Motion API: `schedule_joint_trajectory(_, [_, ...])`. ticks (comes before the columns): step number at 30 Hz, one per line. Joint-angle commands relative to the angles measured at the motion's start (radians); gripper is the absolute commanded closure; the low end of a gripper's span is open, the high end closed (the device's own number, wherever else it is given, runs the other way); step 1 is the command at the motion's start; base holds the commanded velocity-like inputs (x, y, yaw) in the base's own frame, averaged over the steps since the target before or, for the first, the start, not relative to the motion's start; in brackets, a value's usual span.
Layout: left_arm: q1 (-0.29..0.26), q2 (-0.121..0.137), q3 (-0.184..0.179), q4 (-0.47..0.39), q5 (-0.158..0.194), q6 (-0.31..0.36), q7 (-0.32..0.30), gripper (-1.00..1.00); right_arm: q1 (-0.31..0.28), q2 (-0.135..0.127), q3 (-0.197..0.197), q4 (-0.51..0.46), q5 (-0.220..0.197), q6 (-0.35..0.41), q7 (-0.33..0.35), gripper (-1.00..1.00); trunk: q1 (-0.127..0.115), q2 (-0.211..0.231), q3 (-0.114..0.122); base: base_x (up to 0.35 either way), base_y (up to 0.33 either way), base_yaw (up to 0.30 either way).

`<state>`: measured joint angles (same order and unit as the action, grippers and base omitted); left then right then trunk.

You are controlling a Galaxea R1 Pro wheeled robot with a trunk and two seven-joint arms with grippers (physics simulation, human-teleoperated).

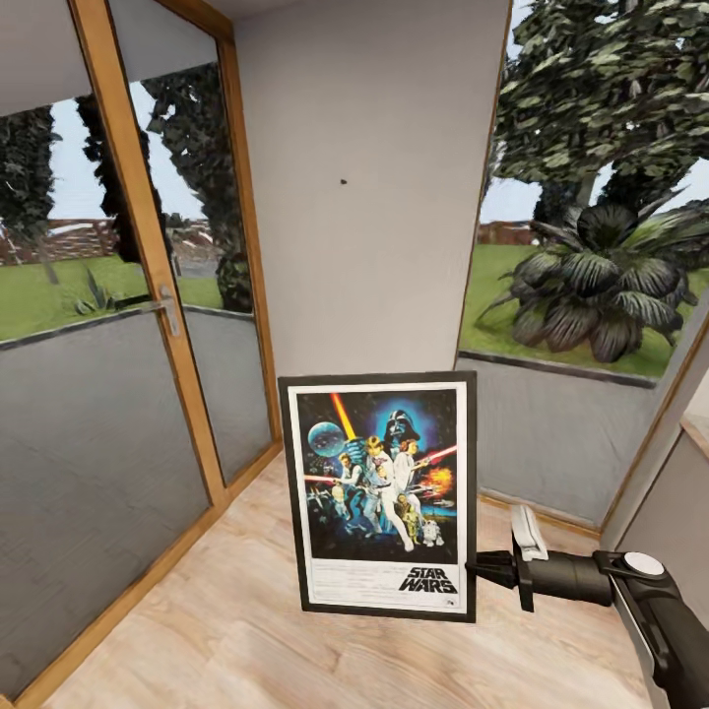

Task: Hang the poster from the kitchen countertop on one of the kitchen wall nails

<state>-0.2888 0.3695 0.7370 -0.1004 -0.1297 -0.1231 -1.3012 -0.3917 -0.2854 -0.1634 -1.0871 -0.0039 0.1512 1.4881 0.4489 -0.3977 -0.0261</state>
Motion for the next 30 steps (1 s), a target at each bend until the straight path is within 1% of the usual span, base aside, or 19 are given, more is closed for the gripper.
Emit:
schedule_joint_trajectory(1, [-0.001, 0.000, 0.009, 0.001, -0.011, -0.010, -0.001, -1.00, -0.001, 0.000, -0.001, -0.001, -0.001, 0.013, 0.006, 1.00, 0.001, -0.002, -0.002, 0.262, 0.260, 0.000])
schedule_joint_trajectory(30, [-0.001, -0.001, 0.009, 0.001, -0.011, -0.010, -0.001, -1.00, -0.001, 0.000, -0.001, -0.001, -0.002, 0.013, 0.006, 1.00, 0.001, -0.002, -0.002, 0.261, 0.260, 0.000])
